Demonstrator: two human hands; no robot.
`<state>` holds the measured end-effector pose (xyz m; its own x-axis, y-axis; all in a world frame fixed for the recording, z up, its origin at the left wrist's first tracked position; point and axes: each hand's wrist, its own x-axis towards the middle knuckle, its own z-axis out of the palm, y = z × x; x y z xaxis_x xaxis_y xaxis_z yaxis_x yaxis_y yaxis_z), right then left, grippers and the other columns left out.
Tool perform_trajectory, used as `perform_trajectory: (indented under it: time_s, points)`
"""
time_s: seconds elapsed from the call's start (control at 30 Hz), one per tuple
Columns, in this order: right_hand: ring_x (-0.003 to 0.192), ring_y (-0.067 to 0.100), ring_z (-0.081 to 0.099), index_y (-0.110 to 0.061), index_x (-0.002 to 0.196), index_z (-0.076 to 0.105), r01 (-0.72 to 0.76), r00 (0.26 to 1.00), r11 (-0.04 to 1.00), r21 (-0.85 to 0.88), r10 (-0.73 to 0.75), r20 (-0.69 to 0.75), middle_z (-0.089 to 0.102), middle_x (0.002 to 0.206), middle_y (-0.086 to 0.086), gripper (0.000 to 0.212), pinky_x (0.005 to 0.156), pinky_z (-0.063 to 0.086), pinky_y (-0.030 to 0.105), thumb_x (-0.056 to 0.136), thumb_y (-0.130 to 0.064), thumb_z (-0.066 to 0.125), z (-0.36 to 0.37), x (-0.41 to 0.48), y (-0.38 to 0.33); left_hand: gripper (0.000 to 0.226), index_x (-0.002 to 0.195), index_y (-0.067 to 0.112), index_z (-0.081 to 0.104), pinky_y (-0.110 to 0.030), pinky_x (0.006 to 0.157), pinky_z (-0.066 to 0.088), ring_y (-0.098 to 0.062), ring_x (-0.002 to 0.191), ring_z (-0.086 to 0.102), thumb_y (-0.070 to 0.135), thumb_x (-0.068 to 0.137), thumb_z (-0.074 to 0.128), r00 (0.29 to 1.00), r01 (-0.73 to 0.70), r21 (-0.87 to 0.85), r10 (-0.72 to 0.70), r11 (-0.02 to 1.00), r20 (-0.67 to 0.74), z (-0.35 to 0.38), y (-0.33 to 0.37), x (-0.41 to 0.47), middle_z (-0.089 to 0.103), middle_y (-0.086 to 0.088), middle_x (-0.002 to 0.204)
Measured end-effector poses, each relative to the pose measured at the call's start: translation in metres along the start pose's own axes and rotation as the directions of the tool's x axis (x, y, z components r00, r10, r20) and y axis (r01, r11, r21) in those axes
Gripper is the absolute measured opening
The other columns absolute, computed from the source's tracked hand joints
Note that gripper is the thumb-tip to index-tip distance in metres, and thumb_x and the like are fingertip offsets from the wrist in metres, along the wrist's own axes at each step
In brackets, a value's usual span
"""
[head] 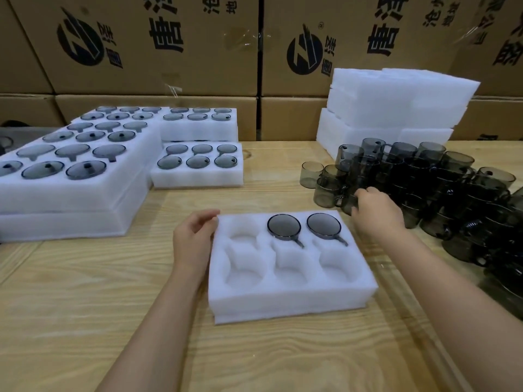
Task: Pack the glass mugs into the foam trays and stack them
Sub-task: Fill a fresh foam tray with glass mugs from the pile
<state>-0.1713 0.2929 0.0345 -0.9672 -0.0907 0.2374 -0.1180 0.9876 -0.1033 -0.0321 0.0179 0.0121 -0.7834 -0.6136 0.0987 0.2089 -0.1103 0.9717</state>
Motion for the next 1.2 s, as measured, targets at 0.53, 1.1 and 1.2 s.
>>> perform_trajectory:
  time_s: [0.53,1.1,1.2]
  points:
    - [0.083,0.028,0.055,-0.016,0.086,0.067,0.036,0.995,0.938,0.344,-0.001,-0.1,0.065,0.088,0.011,0.006,0.071,0.044,0.03,0.086,-0.022,0.064,-0.063,-0.028,-0.032,0.023,0.096,0.008,0.068,-0.044,0.085,0.048,-0.028,0.093,0.06,0.012,0.074,0.063,0.976,0.053,-0.076,-0.036,0.996,0.213,-0.002,-0.005,0.001,0.069,-0.008,0.095]
    - [0.078,0.0,0.047,-0.021,0.111,0.061,0.584,0.767,0.6,0.547,-0.629,-0.129,0.047,0.112,-0.011,0.022,0.073,0.036,0.016,0.09,-0.027,0.059,-0.075,-0.06,-0.148,0.062,0.11,0.005,0.063,-0.032,0.089,0.046,-0.021,0.103,0.061,0.029,0.055,0.08,0.938,-0.213,-0.009,0.207,0.977,0.278,-0.002,0.0,0.003,0.068,-0.007,0.103]
    - [0.085,-0.002,0.046,-0.029,0.127,0.05,0.447,0.869,0.589,0.674,-0.463,-0.172,0.043,0.116,-0.017,0.044,0.075,0.033,0.017,0.088,-0.05,0.054,-0.076,-0.062,-0.151,0.054,0.098,0.018,0.061,-0.027,0.085,0.047,-0.012,0.093,0.062,0.035,0.051,0.081,0.938,-0.264,0.006,0.255,0.965,0.233,-0.001,0.002,0.004,0.068,0.007,0.092]
